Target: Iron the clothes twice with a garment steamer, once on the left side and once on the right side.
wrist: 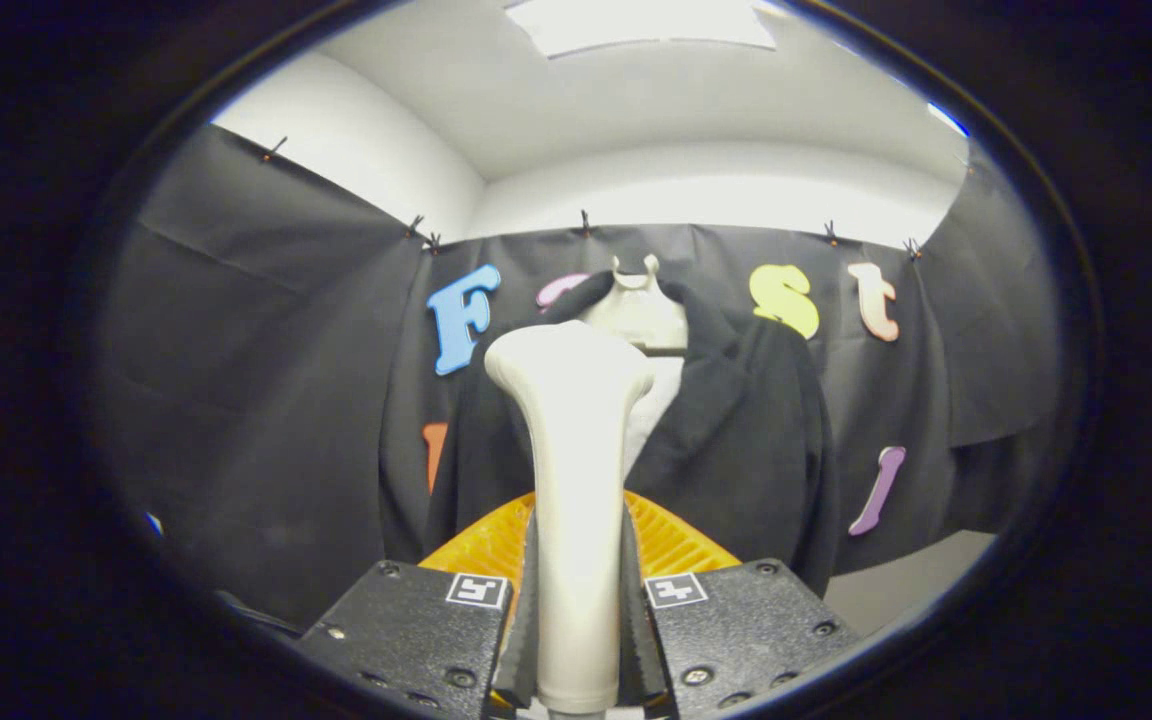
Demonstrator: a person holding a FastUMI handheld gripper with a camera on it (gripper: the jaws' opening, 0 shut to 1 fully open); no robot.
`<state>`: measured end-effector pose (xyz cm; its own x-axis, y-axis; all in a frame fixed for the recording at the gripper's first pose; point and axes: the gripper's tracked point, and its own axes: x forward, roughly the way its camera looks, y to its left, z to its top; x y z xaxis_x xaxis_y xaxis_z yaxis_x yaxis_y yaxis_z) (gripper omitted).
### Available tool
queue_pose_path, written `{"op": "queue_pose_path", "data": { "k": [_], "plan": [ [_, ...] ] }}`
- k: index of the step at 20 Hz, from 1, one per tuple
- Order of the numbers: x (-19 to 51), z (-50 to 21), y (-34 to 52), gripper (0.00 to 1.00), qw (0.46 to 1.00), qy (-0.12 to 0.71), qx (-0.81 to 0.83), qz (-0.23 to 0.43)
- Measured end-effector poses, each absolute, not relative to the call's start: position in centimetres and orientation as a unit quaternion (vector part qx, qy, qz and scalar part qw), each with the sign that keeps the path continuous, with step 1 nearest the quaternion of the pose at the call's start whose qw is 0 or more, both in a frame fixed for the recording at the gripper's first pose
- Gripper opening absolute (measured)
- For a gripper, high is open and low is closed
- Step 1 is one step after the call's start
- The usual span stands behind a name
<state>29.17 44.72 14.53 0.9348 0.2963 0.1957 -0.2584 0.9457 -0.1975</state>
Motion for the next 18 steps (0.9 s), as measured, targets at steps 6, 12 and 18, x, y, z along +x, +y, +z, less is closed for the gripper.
{"op": "queue_pose_path", "data": {
  "k": [6, 12, 18],
  "plan": [
    [32.4, 19.2, 50.0, 0.37, 0.965, -0.174, -0.105, 0.164],
    [35.7, 19.7, 51.7, 0.37, 0.969, -0.165, -0.12, 0.138],
    [37.8, 18.5, 50.7, 0.37, 0.975, -0.134, -0.124, 0.126]
  ]
}}
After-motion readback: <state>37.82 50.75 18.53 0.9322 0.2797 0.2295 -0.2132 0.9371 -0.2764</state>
